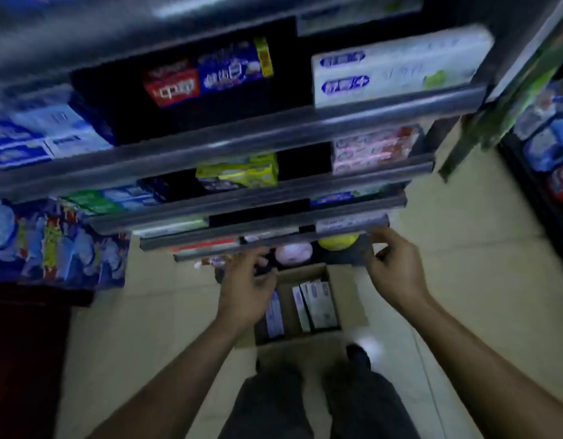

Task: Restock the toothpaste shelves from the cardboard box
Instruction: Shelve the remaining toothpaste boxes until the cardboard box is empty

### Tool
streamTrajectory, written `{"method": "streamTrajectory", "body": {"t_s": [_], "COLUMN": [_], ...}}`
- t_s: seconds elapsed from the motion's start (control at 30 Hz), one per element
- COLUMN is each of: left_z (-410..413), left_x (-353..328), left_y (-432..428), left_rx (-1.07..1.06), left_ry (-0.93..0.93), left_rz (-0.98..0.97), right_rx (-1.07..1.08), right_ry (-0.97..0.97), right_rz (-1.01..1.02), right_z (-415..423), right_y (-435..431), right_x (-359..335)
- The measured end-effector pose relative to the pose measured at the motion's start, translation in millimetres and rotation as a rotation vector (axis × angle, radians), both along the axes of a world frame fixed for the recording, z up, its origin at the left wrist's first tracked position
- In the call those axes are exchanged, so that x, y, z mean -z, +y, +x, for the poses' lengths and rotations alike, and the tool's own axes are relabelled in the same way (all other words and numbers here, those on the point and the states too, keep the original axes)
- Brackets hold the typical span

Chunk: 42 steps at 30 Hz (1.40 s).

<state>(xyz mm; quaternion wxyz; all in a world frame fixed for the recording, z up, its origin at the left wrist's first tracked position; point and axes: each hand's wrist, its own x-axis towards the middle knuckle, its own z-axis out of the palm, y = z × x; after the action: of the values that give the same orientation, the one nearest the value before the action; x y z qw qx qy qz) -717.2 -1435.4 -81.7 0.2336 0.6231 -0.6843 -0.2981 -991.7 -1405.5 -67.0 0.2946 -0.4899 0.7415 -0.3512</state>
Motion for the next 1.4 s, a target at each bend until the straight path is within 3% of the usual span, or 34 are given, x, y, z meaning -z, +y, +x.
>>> {"method": "streamTrajectory", "body": {"t_s": [0.2, 0.3, 0.4, 0.63, 0.87, 1.0, 1.1, 1.2, 1.27, 1.3, 1.4], "left_z": [56, 67, 65, 50, 30, 13, 5, 7, 12, 12, 9], "left_x": [163, 254, 352, 570, 707, 726, 739, 748, 752, 753, 760], "left_y": [70, 78, 69, 48, 28, 37, 26, 22, 20, 16, 10], "left_rx": [-0.029, -0.106, -0.078, -0.087, -0.511, -0.622, -0.733, -0.736, -0.765, -0.72, -0.834], "left_ry": [-0.151, -0.258, -0.358, -0.444, -0.454, -0.421, -0.582, -0.567, -0.91, -0.938, -0.869], "left_rz": [0.498, 0.719, 0.818, 0.908, 0.961, 0.752, 0.635, 0.628, 0.317, 0.344, 0.284], "right_rx": [-0.033, 0.001, 0.069, 0.003, 0.051, 0.045, 0.041, 0.055, 0.053, 0.05, 0.04], "right_ry": [-0.232, -0.275, -0.282, -0.212, -0.365, -0.351, -0.356, -0.378, -0.388, -0.39, -0.377], "right_rz": [0.46, 0.584, 0.67, 0.642, 0.556, 0.575, 0.589, 0.598, 0.603, 0.604, 0.614], "right_z": [83, 110, 121, 136, 136, 127, 125, 123, 124, 125, 125], "right_y": [48, 64, 71, 70, 72, 79, 80, 78, 75, 73, 70], "right_x": [170, 254, 336, 476, 535, 545, 547, 548, 550, 551, 554]}}
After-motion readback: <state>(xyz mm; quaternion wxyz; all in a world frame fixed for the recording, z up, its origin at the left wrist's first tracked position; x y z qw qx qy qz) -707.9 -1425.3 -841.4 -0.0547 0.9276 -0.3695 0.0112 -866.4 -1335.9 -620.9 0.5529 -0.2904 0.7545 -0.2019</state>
